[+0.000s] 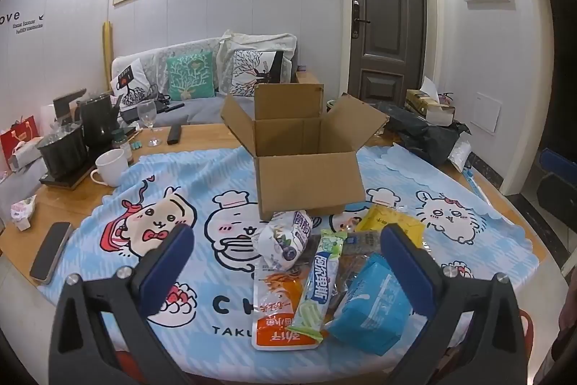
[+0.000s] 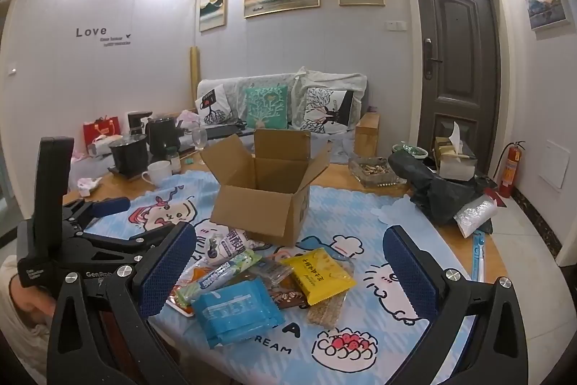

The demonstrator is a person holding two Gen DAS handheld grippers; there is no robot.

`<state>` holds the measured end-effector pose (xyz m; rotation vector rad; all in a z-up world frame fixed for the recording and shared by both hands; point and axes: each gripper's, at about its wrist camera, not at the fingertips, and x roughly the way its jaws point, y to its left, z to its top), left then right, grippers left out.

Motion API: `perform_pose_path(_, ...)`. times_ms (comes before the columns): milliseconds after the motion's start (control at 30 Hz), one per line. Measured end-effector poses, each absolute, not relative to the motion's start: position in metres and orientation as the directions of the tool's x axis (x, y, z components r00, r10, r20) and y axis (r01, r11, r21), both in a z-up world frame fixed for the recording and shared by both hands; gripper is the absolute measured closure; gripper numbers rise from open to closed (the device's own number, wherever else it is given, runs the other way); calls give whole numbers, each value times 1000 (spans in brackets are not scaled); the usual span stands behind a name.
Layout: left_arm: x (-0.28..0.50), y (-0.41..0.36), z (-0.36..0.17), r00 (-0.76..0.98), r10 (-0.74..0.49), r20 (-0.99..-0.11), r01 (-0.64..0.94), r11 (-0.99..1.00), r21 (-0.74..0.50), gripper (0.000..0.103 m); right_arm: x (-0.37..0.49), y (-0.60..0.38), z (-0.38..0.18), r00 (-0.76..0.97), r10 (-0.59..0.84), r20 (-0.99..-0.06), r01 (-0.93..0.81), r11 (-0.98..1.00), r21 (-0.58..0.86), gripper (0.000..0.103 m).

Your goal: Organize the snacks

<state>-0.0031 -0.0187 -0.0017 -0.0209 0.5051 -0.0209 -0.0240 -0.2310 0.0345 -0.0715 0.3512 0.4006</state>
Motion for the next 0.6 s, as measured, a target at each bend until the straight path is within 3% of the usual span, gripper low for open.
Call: perform_pose_path(600,-3,-19,-1,876,-30,-482,19,999,-27,0,-24,-230,34,861,370,-349,-394,919,2,0)
